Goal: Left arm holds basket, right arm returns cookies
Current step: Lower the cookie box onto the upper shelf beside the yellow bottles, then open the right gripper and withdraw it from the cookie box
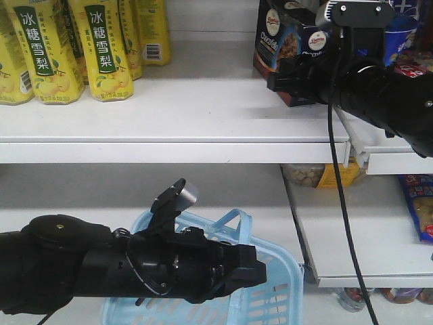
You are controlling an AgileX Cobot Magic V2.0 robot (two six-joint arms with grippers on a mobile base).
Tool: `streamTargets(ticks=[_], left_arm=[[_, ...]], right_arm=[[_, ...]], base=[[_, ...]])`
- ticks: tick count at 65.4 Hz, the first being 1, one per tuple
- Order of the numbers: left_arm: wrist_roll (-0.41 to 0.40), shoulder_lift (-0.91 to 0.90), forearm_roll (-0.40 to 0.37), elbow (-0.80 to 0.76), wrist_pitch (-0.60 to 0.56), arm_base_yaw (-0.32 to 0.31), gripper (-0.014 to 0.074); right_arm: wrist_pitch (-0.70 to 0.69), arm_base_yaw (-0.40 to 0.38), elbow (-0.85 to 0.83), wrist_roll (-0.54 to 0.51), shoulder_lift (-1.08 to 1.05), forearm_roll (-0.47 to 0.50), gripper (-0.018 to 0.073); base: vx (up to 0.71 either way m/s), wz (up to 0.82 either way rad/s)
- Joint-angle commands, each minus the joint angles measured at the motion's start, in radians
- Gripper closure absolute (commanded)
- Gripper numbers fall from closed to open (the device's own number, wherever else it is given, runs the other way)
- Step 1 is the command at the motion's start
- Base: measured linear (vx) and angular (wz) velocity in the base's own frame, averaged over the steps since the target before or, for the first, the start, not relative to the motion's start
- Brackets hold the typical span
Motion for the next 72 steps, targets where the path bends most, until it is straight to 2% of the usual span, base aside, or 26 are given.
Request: streamTargets(ticks=[1, 12, 31, 59, 72], left_arm=[[0.017, -0.038, -0.024, -0.027, 0.009, 0.003, 0.0603], [0.017, -0.038, -0.025, -0.027, 0.009, 0.003, 0.0603], [0.017, -0.035, -0.025, -0.027, 0.009, 0.003, 0.0603], [0.017, -0.035, -0.025, -0.027, 0.009, 0.003, 0.0603], [0.017, -0.035, -0.025, -0.027, 0.009, 0.003, 0.0603]], right_arm=[[-0.022, 0.014, -0.038, -0.009, -0.033, -0.004, 0.0139], [-0.011, 0.014, -0.042, -0.009, -0.033, -0.004, 0.0071], [0.029, 0.014, -0.042, -0.009, -0.104, 0.0, 0.0067], [0.28, 0.012, -0.042, -0.009, -0.326, -0.025, 0.0068], [0.338, 0.012, -0.042, -0.009, -0.453, -0.055, 0.0068]], base=[[0.0, 0.0], [0.0, 0.0], [0.0, 0.0], [0.0, 0.0], [0.0, 0.0]])
